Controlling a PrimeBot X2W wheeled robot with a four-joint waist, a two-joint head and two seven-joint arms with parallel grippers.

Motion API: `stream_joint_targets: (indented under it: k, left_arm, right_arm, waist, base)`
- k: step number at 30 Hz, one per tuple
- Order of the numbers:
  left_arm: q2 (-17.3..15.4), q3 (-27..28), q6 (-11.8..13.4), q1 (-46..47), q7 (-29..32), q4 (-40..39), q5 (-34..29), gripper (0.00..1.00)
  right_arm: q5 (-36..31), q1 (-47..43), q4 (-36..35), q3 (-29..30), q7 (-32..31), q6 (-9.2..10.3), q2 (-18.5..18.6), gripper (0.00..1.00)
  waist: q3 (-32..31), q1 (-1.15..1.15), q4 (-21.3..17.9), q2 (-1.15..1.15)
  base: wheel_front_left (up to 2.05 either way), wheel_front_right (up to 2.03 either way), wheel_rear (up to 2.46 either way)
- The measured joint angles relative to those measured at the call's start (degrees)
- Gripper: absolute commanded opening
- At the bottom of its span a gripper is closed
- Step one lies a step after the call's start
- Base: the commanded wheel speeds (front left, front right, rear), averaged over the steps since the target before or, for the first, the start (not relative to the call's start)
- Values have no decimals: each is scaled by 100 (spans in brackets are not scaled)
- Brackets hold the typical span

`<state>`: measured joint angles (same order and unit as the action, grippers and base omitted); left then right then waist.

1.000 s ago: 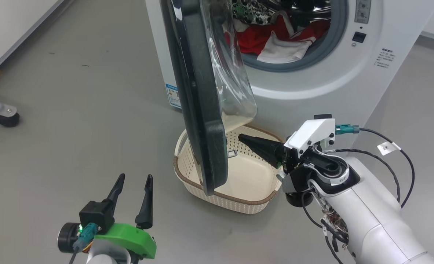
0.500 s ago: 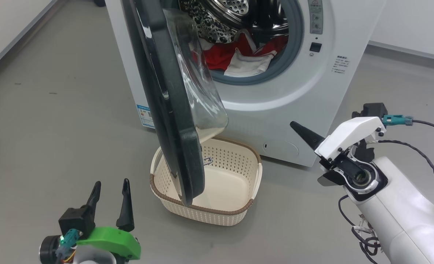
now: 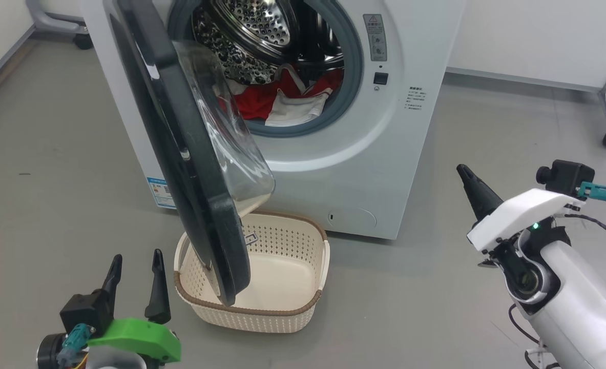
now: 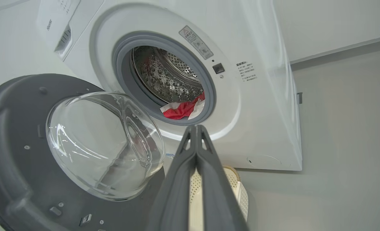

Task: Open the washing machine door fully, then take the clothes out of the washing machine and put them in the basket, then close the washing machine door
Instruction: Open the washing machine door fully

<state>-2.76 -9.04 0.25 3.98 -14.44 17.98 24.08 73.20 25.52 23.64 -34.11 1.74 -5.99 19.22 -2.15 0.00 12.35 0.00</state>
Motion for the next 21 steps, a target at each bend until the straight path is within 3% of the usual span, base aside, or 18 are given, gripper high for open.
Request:
stream_joint_targets:
  k: [7, 12, 21]
  left_arm:
    - [1, 97, -1, -106, 0, -45, -54, 100]
    - [-1, 168, -2, -175, 0, -64, -56, 100]
    - [-3, 296, -7, -300, 0, -129, -89, 100]
  right_arm:
    - [-766, -437, -310, -69, 805, 22, 369, 0]
    - [-1271, -802, -538, -149, 1230, 227, 566, 0]
    - [-1544, -1689, -950, 89, 1256, 636, 708, 0]
  waist:
    - [-81, 0, -255, 0]
    - [-112, 0, -394, 0]
    - [-126, 0, -548, 0]
  base:
    - [0, 0, 0]
    - [0, 0, 0]
    - [0, 0, 0]
